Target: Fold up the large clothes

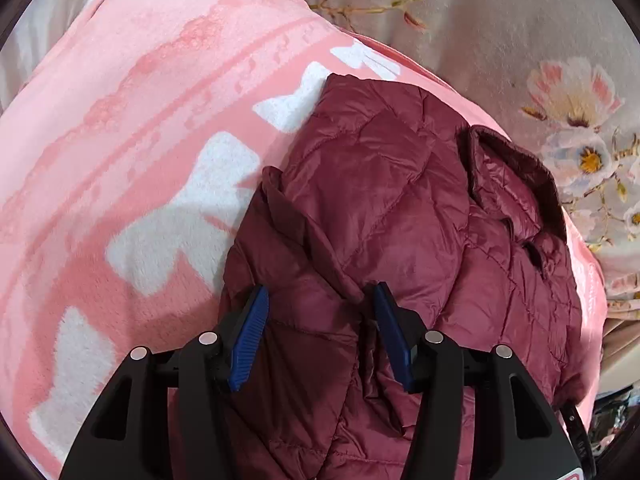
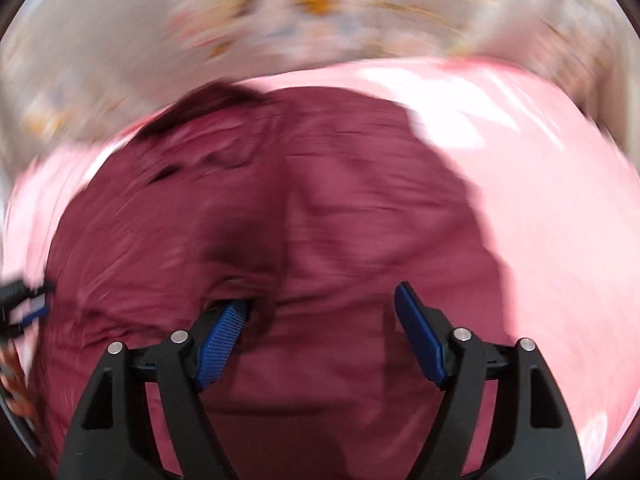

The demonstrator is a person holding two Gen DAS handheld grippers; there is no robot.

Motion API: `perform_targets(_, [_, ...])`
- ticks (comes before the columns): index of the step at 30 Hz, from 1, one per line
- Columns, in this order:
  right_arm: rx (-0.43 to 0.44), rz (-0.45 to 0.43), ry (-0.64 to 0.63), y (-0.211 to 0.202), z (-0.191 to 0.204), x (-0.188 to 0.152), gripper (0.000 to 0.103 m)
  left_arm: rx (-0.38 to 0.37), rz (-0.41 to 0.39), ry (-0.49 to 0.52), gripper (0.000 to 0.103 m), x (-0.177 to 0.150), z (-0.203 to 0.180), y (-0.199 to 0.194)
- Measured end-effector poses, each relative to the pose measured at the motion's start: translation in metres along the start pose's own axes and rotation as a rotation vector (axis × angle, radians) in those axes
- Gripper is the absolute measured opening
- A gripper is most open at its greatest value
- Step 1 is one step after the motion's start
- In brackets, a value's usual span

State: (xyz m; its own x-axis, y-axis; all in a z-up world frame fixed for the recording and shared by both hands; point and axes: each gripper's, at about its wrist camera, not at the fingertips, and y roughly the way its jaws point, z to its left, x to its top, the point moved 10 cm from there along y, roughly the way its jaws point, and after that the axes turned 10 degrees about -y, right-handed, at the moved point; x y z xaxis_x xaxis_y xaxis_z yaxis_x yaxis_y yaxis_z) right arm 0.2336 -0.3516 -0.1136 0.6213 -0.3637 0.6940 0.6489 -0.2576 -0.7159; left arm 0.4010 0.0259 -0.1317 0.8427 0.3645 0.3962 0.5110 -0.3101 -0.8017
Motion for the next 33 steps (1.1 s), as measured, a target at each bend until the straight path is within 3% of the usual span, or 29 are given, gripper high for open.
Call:
perform_targets(5, [0.078, -0.018, -0.004, -0.012, 0.003, 0.009, 0.073, -0.041, 0.017, -0.064, 0.052, 0.011, -0.004, -0.002])
perform_targets(11, [0.131, 0.036, 0.047, 0.022, 0.007, 0.010, 0.069, -0.117, 0.059, -0.153, 0.052, 0.027, -0.014, 0.005])
perform_targets(14, [0.136, 0.045, -0.017, 0.029, 0.025, 0.014, 0.031, -0.131, 0.099, -0.203, 0.049, 0.030, -0.014, 0.019])
perform_targets(15, [0.130, 0.045, -0.042, 0.028, 0.028, 0.017, 0.005, -0.112, 0.093, -0.202, 0.042, 0.031, -0.013, 0.021])
perform_targets(16, [0.128, 0.023, -0.065, 0.023, 0.033, 0.027, 0.002, -0.099, 0.086, -0.195, 0.021, 0.033, -0.013, 0.022])
perform_targets(17, [0.134, -0.011, -0.073, 0.014, 0.035, 0.036, 0.001, -0.096, 0.084, -0.176, 0.004, 0.034, -0.016, 0.022])
perform_targets(22, [0.127, -0.214, -0.111, -0.043, 0.035, 0.085, 0.001, -0.093, -0.023, -0.072, 0.000, 0.044, -0.027, -0.003])
perform_targets(24, [0.091, -0.185, -0.138, -0.029, 0.031, 0.081, 0.001, -0.057, -0.043, -0.021, 0.000, 0.042, -0.029, -0.003])
perform_targets(29, [0.053, 0.001, -0.136, 0.042, 0.018, 0.032, 0.001, 0.073, -0.042, 0.071, 0.000, 0.020, -0.021, 0.024])
perform_targets(33, [0.053, 0.040, -0.140, 0.060, 0.015, 0.015, 0.001, 0.117, -0.081, 0.127, 0.001, 0.014, -0.019, 0.030])
